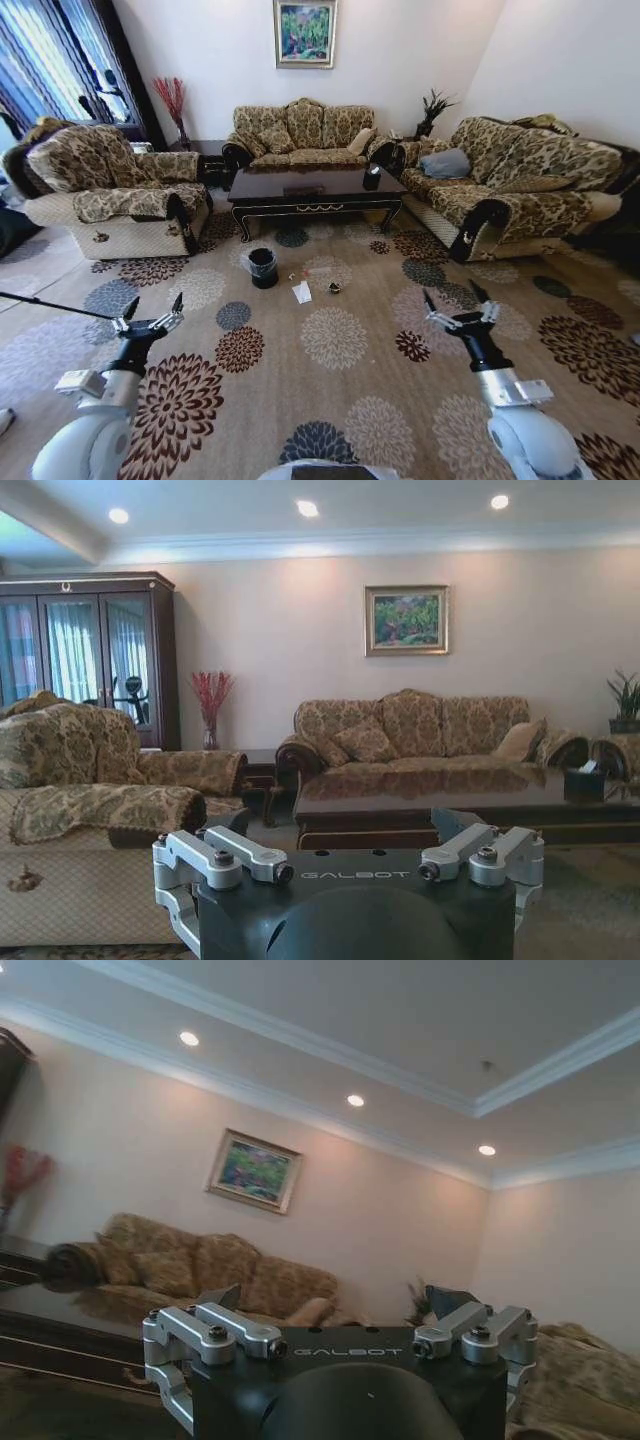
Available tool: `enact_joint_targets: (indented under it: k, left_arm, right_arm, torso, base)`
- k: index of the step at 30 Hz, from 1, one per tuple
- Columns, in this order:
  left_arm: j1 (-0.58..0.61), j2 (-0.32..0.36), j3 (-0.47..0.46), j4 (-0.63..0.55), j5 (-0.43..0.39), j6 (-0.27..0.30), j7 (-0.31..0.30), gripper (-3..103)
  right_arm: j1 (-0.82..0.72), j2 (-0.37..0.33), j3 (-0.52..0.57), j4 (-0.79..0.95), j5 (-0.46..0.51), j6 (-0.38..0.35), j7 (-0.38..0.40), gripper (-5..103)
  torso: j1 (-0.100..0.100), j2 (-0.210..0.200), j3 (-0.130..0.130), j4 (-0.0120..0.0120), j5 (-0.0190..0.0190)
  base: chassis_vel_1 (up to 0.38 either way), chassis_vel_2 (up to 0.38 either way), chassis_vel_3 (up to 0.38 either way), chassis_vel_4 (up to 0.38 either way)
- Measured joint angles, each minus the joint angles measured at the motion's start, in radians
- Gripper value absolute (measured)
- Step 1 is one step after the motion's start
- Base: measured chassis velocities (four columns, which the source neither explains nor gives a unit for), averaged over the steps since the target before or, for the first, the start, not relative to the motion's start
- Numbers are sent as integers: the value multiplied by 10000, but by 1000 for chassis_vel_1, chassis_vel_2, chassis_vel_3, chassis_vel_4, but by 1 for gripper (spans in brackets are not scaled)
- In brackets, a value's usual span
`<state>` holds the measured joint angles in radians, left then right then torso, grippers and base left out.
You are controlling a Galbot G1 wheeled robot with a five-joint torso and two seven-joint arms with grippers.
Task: Move to the front of the table and pick up the trash from the floor, then place it into the trash bin.
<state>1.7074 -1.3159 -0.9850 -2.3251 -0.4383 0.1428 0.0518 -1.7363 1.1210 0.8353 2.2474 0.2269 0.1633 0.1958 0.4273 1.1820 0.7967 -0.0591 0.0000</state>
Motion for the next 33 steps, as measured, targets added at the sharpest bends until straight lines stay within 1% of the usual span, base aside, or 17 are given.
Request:
enact_joint_targets:
  k: [1,2,5,7,8,10,11,12,13,15,20,29,33]
  left_arm:
    - [87,-20,-21,-78,229,77,-20,100]
    - [140,-47,-21,-109,339,144,-45,100]
    - [248,-112,20,-148,473,270,-141,100]
    - [320,-160,57,-162,522,325,-221,100]
    - [320,-160,57,-162,522,325,-221,100]
    - [417,-202,100,-186,540,296,-307,100]
    - [426,-207,105,-191,536,285,-326,100]
    - [426,-207,105,-191,536,285,-326,100]
    - [427,-218,110,-196,484,254,-382,100]
    - [415,-249,102,-195,361,166,-415,100]
    - [372,-325,43,-91,219,52,-459,100]
    - [238,-396,18,41,-74,-198,-445,100]
    - [200,-396,29,129,-160,-226,-441,100]
  right_arm:
    - [-44,-68,-55,273,16,-392,510,100]
    - [-86,-103,-72,391,46,-518,631,100]
    - [-176,-143,-78,484,0,-510,563,100]
    - [-258,-147,-76,484,-23,-266,219,100]
    - [-258,-147,-76,484,-23,-266,219,100]
    - [-374,-145,-124,425,166,299,-692,100]
    - [-384,-143,-145,409,223,407,-870,100]
    - [-384,-143,-145,409,223,407,-870,100]
    - [-402,-134,-221,373,362,639,-1247,100]
    - [-429,-115,-297,336,390,787,-1547,100]
    - [-427,-115,-328,245,227,832,-1615,100]
    - [-361,-81,-331,119,235,825,-1534,100]
    - [-335,-44,-331,68,233,823,-1499,100]
  torso:
    - [0,0,0,0,0]
    - [1,0,0,1,-1]
    - [0,0,0,0,-1]
    - [0,0,0,0,0]
    - [0,0,0,0,0]
    - [0,0,0,0,1]
    - [0,0,0,0,0]
    - [0,0,0,0,0]
    - [0,0,0,0,0]
    - [0,1,0,0,0]
    - [0,0,0,0,0]
    - [0,0,0,0,0]
    - [0,0,0,0,0]
  base:
    - [0,0,0,0]
    - [0,0,0,0]
    - [0,0,0,0]
    - [0,0,0,0]
    - [0,0,0,0]
    - [0,0,0,0]
    - [0,0,0,0]
    - [0,0,0,0]
    - [0,0,0,0]
    - [0,0,0,0]
    - [0,0,0,0]
    - [0,0,0,0]
    - [0,0,0,0]
